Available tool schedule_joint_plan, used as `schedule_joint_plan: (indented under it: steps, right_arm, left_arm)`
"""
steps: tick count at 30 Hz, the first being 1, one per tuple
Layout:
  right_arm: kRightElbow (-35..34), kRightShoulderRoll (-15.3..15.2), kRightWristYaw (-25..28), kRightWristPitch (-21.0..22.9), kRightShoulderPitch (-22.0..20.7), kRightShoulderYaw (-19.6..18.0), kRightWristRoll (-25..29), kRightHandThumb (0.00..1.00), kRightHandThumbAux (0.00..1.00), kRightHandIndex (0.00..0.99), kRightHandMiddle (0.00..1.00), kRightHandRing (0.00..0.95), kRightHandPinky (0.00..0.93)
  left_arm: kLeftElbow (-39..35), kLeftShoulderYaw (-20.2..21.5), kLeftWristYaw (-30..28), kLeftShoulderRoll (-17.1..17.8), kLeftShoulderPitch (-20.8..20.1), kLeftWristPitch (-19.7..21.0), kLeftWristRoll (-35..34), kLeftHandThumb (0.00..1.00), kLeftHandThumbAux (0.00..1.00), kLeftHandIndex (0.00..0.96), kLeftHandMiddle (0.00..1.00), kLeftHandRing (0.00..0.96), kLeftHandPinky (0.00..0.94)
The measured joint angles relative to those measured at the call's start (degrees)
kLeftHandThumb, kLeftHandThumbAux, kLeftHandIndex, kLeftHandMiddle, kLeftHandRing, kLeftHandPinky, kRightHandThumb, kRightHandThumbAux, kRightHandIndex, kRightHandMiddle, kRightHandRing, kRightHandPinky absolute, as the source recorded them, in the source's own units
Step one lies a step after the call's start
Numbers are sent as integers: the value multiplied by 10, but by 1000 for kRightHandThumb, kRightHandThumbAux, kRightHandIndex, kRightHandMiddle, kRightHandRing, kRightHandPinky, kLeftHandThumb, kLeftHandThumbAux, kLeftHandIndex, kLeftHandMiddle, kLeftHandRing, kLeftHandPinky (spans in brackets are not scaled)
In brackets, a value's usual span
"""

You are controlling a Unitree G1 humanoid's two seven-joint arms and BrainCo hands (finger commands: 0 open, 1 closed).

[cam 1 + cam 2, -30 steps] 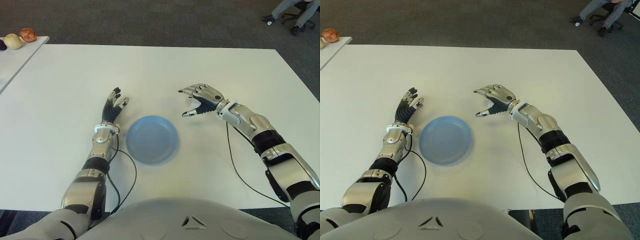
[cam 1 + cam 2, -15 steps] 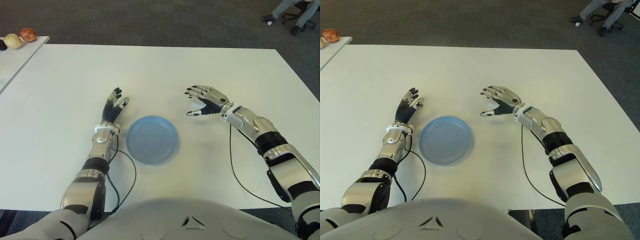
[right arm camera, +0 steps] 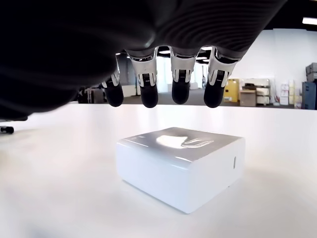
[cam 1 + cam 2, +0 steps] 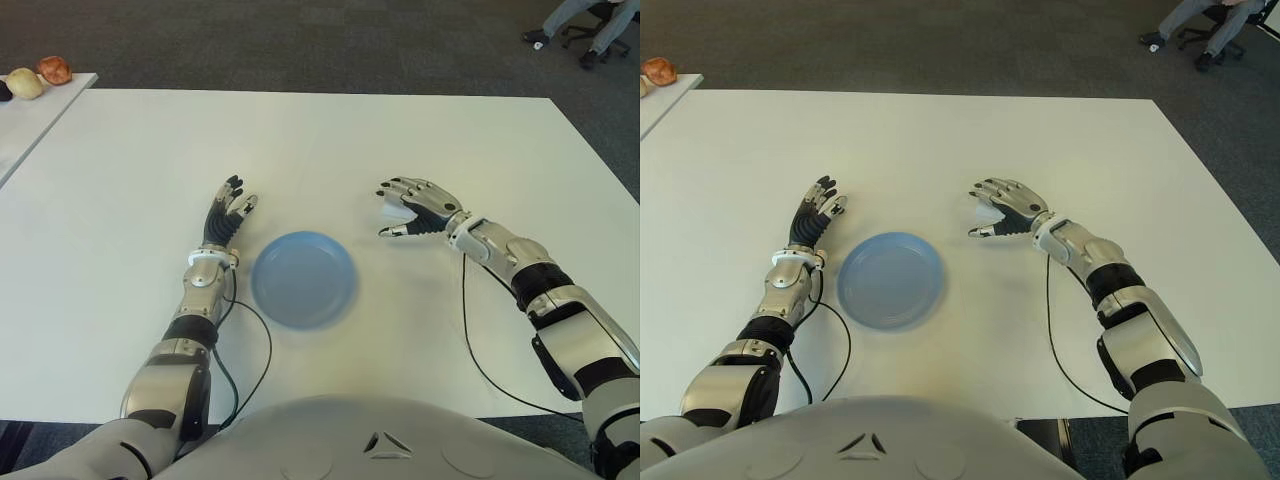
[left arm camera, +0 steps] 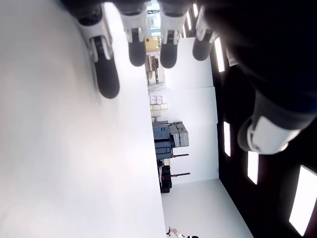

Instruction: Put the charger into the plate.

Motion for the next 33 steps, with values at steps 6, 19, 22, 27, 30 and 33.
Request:
schedule_joint_plan:
  steps: [6, 19, 22, 27, 30, 33]
  right_arm:
    - [15, 6, -7, 14, -6, 5, 0, 263, 187, 0, 0, 0, 0]
    - [75, 23, -36, 58, -17, 5, 4, 263, 231, 0, 0, 0, 0]
    - [91, 27, -49, 64, -22, 2, 12, 264, 229, 0, 0, 0, 0]
    - [109, 37, -63, 69, -25, -6, 28, 281, 221, 0, 0, 0, 0]
    - [116, 44, -67, 72, -26, -9, 35, 295, 214, 0, 0, 0, 0]
    - [122, 53, -70, 76, -30, -11, 38, 309, 200, 0, 0, 0, 0]
  left_arm:
    - [0, 0, 0, 0, 0, 0, 0, 0, 537, 53, 103, 90, 91]
    - [0, 0, 0, 2, 1, -1, 0, 0, 546, 52, 104, 93, 97]
    - [0, 0, 0, 2, 1, 0, 0, 0, 557, 50, 102, 91, 94]
    - [0, 0, 0, 2, 1, 0, -1, 0, 567, 41, 94, 85, 88]
    - [0, 0, 0, 3, 1, 0, -1, 0, 574, 39, 91, 81, 86]
    - [-1, 0, 0, 4, 1, 0, -1, 0, 585, 40, 90, 80, 87]
